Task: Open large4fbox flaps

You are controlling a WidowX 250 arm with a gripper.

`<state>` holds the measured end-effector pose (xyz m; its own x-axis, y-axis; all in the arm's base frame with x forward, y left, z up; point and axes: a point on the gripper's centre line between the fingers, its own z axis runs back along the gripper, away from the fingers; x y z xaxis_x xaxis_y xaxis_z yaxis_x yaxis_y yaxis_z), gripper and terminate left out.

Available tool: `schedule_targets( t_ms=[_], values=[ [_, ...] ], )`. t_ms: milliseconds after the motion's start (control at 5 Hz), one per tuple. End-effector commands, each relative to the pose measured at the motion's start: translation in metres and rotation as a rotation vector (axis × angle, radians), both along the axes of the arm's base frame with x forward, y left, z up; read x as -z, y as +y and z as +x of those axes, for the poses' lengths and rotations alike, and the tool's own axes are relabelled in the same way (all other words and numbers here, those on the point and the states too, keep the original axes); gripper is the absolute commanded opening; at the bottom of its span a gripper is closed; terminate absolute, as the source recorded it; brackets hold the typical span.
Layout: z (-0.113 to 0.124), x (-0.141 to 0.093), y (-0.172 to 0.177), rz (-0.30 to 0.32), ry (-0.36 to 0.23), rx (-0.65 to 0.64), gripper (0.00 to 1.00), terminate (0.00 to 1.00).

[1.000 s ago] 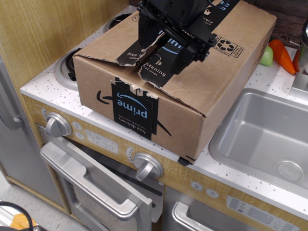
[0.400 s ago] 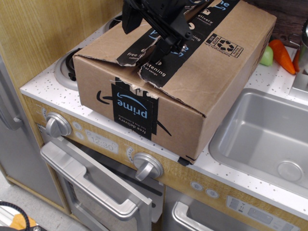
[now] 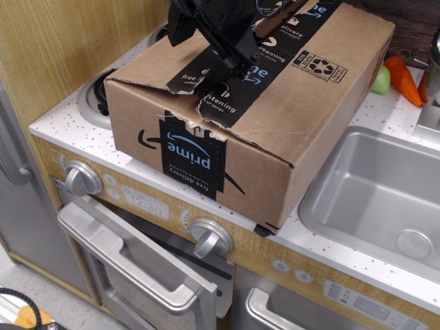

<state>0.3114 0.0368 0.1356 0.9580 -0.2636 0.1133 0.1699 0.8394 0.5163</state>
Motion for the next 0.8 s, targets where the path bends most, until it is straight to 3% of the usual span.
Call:
schedule_targets(
  t_ms=[0, 600],
  values=[
    [0.006, -0.015, 0.018, 0.077, -0.010, 0.046, 1.00, 0.00],
    [0.013, -0.059, 0.078, 0.242, 0.037, 0.165, 1.00, 0.00]
  ],
)
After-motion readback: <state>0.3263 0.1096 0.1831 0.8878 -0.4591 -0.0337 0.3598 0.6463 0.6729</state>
